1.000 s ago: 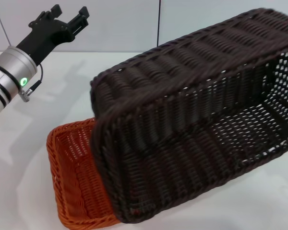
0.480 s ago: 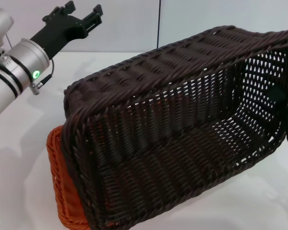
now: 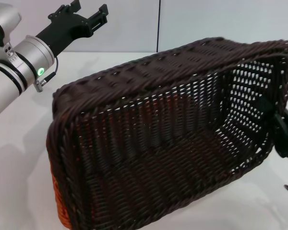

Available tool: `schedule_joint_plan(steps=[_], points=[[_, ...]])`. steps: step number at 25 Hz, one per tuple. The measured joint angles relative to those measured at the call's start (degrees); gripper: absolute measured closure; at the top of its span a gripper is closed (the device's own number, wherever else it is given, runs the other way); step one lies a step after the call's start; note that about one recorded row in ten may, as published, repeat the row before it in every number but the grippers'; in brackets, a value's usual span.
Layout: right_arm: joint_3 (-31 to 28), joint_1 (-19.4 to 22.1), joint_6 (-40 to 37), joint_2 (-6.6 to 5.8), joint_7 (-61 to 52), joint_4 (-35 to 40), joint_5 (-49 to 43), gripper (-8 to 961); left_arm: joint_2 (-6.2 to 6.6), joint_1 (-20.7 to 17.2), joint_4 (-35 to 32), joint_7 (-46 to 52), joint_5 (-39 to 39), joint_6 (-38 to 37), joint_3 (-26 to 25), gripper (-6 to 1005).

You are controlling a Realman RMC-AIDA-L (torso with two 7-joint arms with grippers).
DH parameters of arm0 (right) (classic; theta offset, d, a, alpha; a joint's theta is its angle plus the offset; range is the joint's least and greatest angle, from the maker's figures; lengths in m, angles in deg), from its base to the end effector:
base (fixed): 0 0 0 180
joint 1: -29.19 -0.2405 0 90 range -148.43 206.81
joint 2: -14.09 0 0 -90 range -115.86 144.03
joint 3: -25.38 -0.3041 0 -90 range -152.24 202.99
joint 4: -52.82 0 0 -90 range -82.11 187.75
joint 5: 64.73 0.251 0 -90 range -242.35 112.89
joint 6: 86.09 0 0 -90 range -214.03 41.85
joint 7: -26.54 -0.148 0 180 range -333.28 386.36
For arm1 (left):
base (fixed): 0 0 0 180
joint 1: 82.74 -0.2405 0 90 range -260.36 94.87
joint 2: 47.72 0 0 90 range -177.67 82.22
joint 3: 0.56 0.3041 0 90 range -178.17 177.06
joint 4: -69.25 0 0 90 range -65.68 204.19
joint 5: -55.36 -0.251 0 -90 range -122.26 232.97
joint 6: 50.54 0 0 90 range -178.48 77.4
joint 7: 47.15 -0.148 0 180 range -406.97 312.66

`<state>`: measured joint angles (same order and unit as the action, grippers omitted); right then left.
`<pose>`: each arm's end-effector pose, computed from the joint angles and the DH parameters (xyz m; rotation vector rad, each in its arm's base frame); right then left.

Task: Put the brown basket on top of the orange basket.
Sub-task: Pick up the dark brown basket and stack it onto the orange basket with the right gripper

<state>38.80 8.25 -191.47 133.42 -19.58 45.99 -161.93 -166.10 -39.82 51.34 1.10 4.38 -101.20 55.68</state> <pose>0.3373 0.2658 -0.0755 -1.8876 0.7332 1.6130 -0.2686 0.5155 -0.0291 -1.9337 -0.5785 -0.8932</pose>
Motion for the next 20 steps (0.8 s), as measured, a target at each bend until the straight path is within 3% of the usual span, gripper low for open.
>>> schedule_joint_plan(steps=[20], points=[[3.6,-2.7,9.2,-0.21,-4.5,-0.2,-1.4,688,-0.08,1.8,-0.6,-0.9,0.0,3.0,2.6,172]])
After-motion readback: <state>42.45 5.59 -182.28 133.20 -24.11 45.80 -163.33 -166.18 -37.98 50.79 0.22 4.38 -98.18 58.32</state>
